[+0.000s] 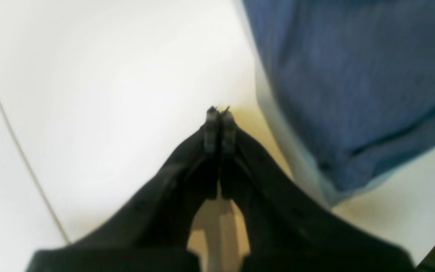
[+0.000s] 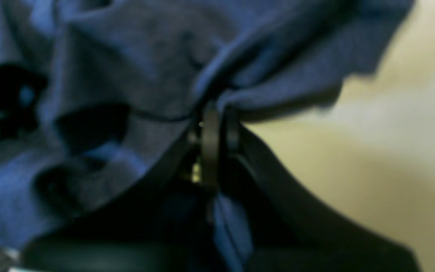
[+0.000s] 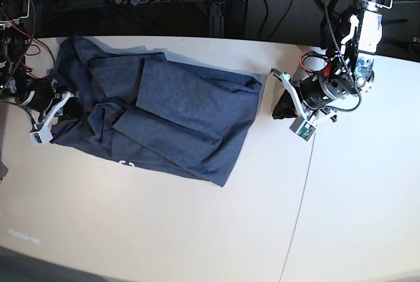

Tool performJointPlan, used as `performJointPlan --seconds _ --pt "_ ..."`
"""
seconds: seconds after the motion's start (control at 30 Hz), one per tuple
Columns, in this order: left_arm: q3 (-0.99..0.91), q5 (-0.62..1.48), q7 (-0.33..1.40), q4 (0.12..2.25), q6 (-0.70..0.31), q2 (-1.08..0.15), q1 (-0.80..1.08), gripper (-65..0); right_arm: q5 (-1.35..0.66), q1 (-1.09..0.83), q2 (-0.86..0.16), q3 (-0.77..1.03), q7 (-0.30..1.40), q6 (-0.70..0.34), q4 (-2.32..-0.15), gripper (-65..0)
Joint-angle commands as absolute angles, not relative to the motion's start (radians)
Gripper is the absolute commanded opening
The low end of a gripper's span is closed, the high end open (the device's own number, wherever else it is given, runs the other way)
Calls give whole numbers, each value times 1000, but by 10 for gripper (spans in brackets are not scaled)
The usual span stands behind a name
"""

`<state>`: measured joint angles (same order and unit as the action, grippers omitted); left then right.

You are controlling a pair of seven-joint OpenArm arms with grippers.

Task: Fold the T-shirt properly
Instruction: 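Move the right gripper to the shirt's collar end and grasp it, then lift the collar end with the right gripper and fold it toward the left gripper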

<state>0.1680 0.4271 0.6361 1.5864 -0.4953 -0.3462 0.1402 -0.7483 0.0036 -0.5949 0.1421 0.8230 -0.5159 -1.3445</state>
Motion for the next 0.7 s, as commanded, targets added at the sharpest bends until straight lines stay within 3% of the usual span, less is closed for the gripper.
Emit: performJointPlan --seconds 0.0,0.4,0.67 --pt "162 427 621 1584 -491 -352 129 -650 -785 22 -600 172 802 -577 -1408 -650" --pt "164 433 574 1480 -491 -343 131 -650 -797 22 -569 197 820 -577 -1632 -650" --pt "164 432 580 1472 -491 -249 131 -650 -809 25 -429 197 820 -577 -1704 -650"
